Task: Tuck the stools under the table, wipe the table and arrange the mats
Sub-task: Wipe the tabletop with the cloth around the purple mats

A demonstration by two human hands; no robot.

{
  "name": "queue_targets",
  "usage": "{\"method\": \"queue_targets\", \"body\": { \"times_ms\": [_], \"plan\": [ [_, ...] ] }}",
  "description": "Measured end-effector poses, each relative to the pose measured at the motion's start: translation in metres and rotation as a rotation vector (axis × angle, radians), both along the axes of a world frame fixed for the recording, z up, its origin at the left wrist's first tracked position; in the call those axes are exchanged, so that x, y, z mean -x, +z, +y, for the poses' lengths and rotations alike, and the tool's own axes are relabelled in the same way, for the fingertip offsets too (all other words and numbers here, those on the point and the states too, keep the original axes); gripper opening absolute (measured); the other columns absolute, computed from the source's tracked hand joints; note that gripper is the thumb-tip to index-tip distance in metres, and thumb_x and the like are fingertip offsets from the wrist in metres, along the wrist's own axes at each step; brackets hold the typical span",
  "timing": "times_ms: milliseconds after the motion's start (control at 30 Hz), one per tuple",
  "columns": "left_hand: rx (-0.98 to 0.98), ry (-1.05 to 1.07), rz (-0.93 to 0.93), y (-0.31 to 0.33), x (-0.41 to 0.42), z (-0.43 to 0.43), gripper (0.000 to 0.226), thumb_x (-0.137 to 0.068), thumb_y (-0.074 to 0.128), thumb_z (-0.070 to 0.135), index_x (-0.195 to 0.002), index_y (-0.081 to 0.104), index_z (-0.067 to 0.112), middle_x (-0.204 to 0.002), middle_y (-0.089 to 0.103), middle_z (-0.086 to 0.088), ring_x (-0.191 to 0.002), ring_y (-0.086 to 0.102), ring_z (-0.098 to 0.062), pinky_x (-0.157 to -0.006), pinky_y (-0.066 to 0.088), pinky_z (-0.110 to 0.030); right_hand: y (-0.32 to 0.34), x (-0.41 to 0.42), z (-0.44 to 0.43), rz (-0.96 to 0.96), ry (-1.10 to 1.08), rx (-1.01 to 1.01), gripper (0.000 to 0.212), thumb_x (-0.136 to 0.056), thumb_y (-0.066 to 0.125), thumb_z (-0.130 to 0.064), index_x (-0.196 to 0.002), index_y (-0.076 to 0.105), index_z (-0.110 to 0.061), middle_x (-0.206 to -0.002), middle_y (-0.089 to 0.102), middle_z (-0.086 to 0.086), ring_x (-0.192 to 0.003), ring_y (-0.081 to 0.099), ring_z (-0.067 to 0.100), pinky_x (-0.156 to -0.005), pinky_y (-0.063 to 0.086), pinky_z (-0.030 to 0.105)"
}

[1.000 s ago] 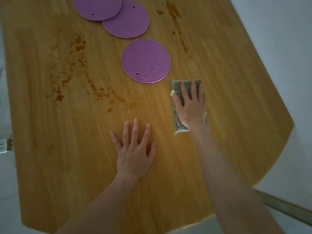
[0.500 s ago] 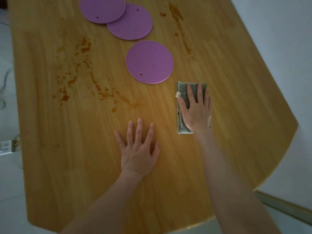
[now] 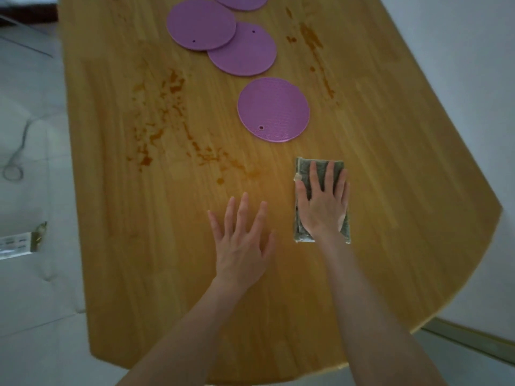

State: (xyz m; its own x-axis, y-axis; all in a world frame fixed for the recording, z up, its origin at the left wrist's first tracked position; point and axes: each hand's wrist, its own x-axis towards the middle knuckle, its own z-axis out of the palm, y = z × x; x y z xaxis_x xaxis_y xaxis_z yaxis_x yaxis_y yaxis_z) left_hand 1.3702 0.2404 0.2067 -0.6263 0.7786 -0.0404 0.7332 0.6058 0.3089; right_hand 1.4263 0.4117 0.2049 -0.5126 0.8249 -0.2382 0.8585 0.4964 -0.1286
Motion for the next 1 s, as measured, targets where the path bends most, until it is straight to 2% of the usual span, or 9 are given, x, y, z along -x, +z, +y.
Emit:
{"method": "queue_targets", "body": {
  "times_ms": [167, 400, 533, 667, 833, 1000],
  "plan": [
    [0.034, 0.036, 0.056, -0.005, 0.069, -0.055, 0.058, -0.088, 0.039, 0.052, -0.137, 0.049, 0.022, -0.146, 0.039, -0.014, -0.137, 0.028, -0.036, -0.108, 0.015, -0.066, 0.003, 0.027, -0.014, -0.006, -0.109, 0.021, 0.062, -0.096, 0.009, -0.059, -0.152, -0.001, -0.032, -0.16, -0.011, 0.004, -0.144, -0.018, 0.029, -0.117, -0.013, 0.043],
    [0.066, -0.072, 0.076, -0.002, 0.152, -0.111, 0.061, -0.089, 0.037, 0.053, -0.141, 0.043, 0.021, -0.148, 0.036, -0.013, -0.139, 0.025, -0.034, -0.111, 0.011, -0.064, 0.003, 0.113, -0.079, 0.035, -0.022, 0.053, 0.06, -0.097, 0.008, -0.058, -0.15, -0.004, -0.034, -0.159, -0.015, 0.002, -0.144, -0.02, 0.029, -0.115, -0.016, 0.042],
    [0.082, -0.124, 0.05, -0.004, 0.173, -0.129, 0.06, -0.089, 0.037, 0.054, -0.14, 0.044, 0.022, -0.149, 0.035, -0.012, -0.139, 0.024, -0.033, -0.112, 0.012, -0.062, -0.002, 0.133, -0.122, 0.064, 0.018, 0.028, 0.06, -0.096, 0.009, -0.058, -0.151, 0.0, -0.034, -0.16, -0.012, 0.001, -0.145, -0.016, 0.028, -0.116, -0.013, 0.041],
    [0.092, -0.174, 0.035, -0.008, 0.185, -0.142, 0.06, -0.09, 0.039, 0.055, -0.139, 0.046, 0.022, -0.15, 0.033, -0.012, -0.14, 0.026, -0.033, -0.112, 0.014, -0.061, -0.003, 0.115, -0.131, 0.064, -0.053, -0.028, 0.065, -0.092, 0.004, -0.06, -0.151, 0.014, -0.034, -0.16, 0.001, 0.001, -0.147, -0.004, 0.027, -0.117, -0.007, 0.039],
    [0.117, -0.221, 0.06, -0.009, 0.188, -0.14, 0.062, -0.09, 0.039, 0.053, -0.142, 0.041, 0.02, -0.15, 0.032, -0.016, -0.14, 0.024, -0.036, -0.112, 0.012, -0.062, -0.002, 0.152, -0.108, 0.001, -0.28, -0.022, 0.057, -0.098, 0.011, -0.053, -0.151, 0.004, -0.032, -0.16, -0.006, 0.004, -0.146, -0.012, 0.028, -0.118, -0.009, 0.043],
    [0.157, -0.234, 0.055, -0.01, 0.191, -0.139, 0.062, -0.091, 0.033, 0.054, -0.143, 0.037, 0.02, -0.15, 0.033, -0.016, -0.14, 0.021, -0.035, -0.11, 0.011, -0.061, -0.004, 0.184, -0.129, 0.067, -0.175, -0.032, 0.063, -0.094, 0.005, -0.057, -0.152, 0.007, -0.031, -0.16, -0.005, 0.004, -0.146, -0.011, 0.03, -0.116, -0.012, 0.04]
  ]
}}
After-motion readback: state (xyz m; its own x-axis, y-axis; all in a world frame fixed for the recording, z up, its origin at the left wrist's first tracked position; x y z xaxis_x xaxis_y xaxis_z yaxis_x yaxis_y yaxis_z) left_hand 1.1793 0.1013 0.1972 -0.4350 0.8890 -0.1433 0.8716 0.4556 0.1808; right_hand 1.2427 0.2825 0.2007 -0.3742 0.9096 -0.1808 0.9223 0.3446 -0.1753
